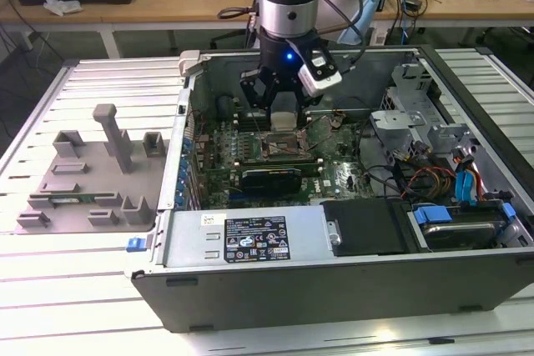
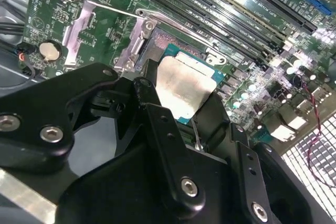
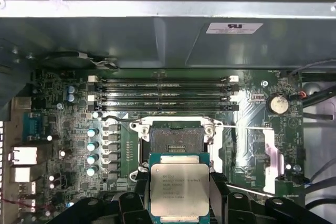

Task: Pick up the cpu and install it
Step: 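Pick up the cpu and move it towards the insertion slot, then place the cpu into insertion slot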

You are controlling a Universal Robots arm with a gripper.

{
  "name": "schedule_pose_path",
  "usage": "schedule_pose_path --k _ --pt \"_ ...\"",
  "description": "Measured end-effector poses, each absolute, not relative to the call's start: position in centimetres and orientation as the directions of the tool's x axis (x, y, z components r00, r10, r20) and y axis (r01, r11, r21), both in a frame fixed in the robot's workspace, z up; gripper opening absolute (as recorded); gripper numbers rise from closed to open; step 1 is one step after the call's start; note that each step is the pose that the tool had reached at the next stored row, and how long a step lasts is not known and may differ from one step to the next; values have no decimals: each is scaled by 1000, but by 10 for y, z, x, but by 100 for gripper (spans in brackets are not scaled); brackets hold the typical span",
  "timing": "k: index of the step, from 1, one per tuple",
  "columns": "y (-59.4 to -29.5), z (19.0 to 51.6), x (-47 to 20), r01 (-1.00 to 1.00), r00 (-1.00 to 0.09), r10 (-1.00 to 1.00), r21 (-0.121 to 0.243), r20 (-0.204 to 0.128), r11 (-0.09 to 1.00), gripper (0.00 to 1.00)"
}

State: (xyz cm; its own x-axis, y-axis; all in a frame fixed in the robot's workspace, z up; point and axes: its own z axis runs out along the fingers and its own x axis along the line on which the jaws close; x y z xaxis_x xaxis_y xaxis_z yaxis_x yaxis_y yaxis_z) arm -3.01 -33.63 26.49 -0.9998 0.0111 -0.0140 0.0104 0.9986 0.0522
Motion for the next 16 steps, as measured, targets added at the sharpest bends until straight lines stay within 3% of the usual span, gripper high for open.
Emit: schedule_pose_path --k 16 --pt "-336 262 -31 10 -1000 11 52 -14 999 54"
